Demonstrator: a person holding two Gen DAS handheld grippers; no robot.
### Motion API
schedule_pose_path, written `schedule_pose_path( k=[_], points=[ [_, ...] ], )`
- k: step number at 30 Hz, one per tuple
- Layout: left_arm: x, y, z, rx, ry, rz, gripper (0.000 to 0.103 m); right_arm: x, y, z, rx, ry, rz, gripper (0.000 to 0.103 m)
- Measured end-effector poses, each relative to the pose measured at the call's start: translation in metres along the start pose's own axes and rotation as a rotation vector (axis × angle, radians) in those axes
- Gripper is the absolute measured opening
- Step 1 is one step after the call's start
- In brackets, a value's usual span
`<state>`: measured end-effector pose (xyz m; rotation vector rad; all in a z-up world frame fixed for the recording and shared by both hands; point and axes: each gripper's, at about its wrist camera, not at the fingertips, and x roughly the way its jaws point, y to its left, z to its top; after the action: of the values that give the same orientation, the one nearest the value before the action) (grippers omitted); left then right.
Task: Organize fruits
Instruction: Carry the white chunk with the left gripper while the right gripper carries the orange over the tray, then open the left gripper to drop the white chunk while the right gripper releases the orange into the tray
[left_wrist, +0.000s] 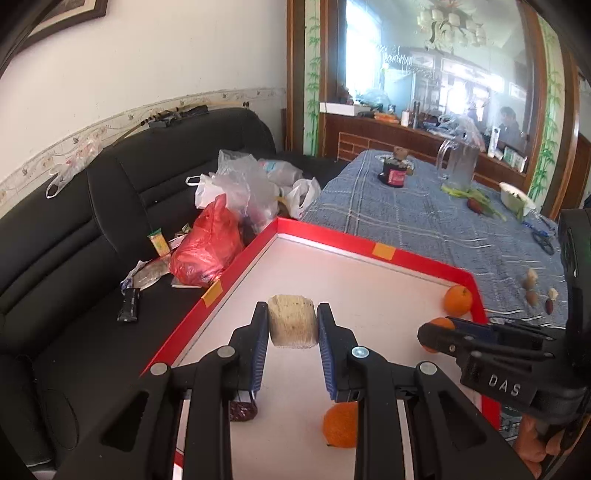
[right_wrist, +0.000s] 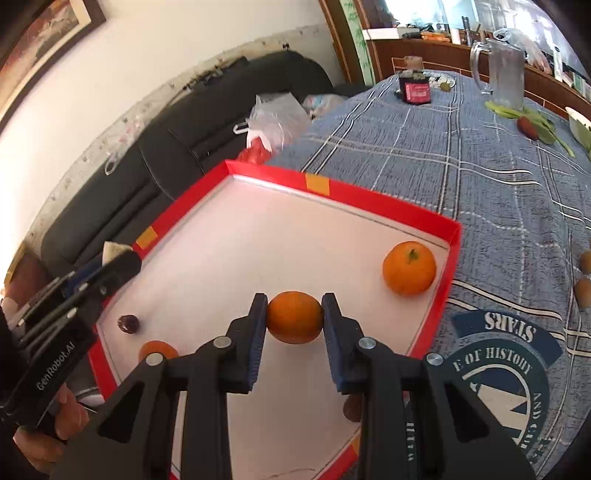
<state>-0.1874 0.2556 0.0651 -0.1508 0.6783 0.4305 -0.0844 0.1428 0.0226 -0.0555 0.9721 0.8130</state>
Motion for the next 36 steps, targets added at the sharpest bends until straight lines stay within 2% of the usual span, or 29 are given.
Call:
schedule_pose_path(
  k=[4, 11, 12, 13, 15, 17, 19, 22, 27, 36],
  points=[
    [0.009, 0.003, -0.004, -0.001, 0.056, -0.005, 0.025, 0.007, 0.008, 0.000, -0.033, 0.025, -0.036, 0.032],
    [0.020, 0.004, -0.011, 0.014, 0.119, 0.003, 0.026, 0.008, 0.007, 0.004, -0.027, 0.049, -0.021, 0.034],
    [0.021, 0.003, -0.012, 0.016, 0.125, 0.003, 0.031, 0.009, 0.007, 0.004, -0.024, 0.055, -0.016, 0.034],
    [0.021, 0.003, -0.012, 0.017, 0.130, 0.006, 0.043, 0.009, 0.006, 0.004, -0.022, 0.061, -0.011, 0.035],
    [0.018, 0.003, -0.013, 0.012, 0.129, 0.018, 0.055, 0.006, 0.005, 0.004, -0.016, 0.051, 0.001, 0.036],
    [0.012, 0.002, -0.013, 0.008, 0.115, 0.021, 0.060, -0.003, 0.001, 0.005, -0.008, 0.027, 0.035, 0.044],
    [0.008, -0.001, -0.011, 0.004, 0.102, 0.021, 0.070, -0.017, -0.005, 0.005, 0.016, -0.025, 0.058, 0.046],
    [-0.003, -0.008, -0.008, -0.001, 0.075, -0.004, 0.073, -0.045, -0.016, 0.003, 0.030, -0.109, 0.072, 0.048],
    [-0.018, -0.037, -0.008, 0.054, 0.059, -0.066, 0.076, -0.088, -0.054, -0.007, 0.084, -0.194, 0.033, 0.049],
    [-0.042, -0.097, -0.012, 0.202, 0.026, -0.139, 0.076, -0.165, -0.171, -0.043, 0.284, -0.273, -0.118, 0.049]
  ],
)
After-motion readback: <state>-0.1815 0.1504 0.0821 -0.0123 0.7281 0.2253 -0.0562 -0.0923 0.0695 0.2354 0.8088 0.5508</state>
